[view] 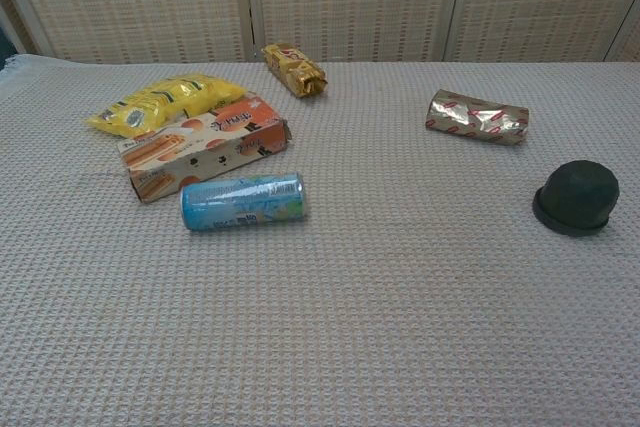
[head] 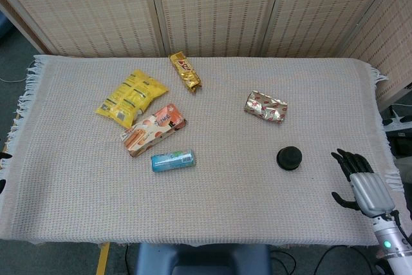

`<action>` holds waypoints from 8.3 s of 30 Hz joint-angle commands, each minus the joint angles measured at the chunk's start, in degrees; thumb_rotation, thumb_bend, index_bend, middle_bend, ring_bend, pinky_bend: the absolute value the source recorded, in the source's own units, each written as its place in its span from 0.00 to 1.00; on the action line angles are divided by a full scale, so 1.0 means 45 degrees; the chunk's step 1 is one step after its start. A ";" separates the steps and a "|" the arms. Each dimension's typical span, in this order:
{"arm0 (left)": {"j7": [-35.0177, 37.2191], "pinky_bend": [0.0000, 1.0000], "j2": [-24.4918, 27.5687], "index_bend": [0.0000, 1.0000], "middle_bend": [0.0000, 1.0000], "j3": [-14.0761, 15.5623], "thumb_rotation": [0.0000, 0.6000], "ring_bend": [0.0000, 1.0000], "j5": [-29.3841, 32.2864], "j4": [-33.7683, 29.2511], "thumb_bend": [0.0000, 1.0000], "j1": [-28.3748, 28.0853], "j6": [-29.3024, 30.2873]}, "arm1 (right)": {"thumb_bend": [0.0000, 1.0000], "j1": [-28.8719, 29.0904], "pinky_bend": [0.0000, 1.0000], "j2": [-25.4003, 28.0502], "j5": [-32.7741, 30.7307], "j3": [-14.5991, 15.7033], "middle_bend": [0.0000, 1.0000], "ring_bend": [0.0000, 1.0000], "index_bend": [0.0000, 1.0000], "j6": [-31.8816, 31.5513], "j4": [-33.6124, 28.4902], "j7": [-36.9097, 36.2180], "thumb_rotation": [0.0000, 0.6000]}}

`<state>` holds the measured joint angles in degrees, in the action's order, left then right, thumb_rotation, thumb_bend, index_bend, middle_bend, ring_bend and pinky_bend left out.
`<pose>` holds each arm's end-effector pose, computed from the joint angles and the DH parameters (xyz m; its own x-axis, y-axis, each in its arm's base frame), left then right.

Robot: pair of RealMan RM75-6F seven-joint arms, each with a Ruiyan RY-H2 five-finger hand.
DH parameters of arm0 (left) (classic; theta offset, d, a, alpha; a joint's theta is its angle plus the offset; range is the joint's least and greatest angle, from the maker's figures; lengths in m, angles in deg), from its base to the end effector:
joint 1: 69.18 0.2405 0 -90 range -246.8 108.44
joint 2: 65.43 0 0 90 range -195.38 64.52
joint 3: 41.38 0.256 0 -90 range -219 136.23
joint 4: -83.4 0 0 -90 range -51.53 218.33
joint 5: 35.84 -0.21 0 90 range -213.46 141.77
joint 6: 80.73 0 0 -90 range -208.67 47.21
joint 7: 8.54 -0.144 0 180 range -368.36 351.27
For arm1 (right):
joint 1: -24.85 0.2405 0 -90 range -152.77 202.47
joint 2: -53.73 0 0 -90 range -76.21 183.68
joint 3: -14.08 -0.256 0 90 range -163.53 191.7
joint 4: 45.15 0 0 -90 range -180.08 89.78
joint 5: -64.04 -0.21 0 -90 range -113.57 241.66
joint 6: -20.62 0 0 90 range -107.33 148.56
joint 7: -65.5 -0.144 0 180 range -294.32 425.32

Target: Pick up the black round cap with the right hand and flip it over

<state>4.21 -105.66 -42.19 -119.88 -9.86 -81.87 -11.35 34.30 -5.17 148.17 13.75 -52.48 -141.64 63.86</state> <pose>-0.3235 0.2140 0.2679 0.5453 0.1909 0.8162 0.8324 -0.0082 -0.5542 -0.3092 -0.1919 0.1503 0.3876 -0.2200 0.8952 -0.9206 -0.0420 0.3883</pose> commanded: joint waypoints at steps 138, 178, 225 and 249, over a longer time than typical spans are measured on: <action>0.0726 0.23 -0.0003 0.26 0.00 -0.0051 1.00 0.00 -0.0457 0.0353 0.44 0.0287 0.0790 | 0.33 0.3444 0.82 -0.2408 -0.4575 -0.1645 0.58 0.70 0.69 0.2785 0.1402 0.3232 1.00; 0.0696 0.23 0.0020 0.26 0.00 -0.0003 1.00 0.00 -0.0483 0.0338 0.44 0.0257 0.0720 | 0.33 0.4887 0.80 -0.3386 -0.5487 -0.1703 0.58 0.67 0.67 0.6268 0.3570 0.1405 1.00; 0.0764 0.23 0.0056 0.26 0.00 0.0013 1.00 0.00 -0.0479 0.0336 0.44 0.0216 0.0636 | 0.24 0.5187 0.10 -0.2557 -0.4823 -0.1124 0.00 0.00 0.01 0.7317 0.3010 -0.0016 1.00; 0.0776 0.23 0.0043 0.26 0.00 0.0016 1.00 0.00 -0.0512 0.0356 0.44 0.0235 0.0698 | 0.24 0.4643 0.54 -0.3320 -0.4442 -0.1245 0.32 0.34 0.47 0.5232 0.3269 0.0633 1.00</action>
<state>7.70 -105.46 -42.13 -122.18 -8.25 -80.82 -8.22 55.68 -19.92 127.31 8.37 -27.68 -126.73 66.97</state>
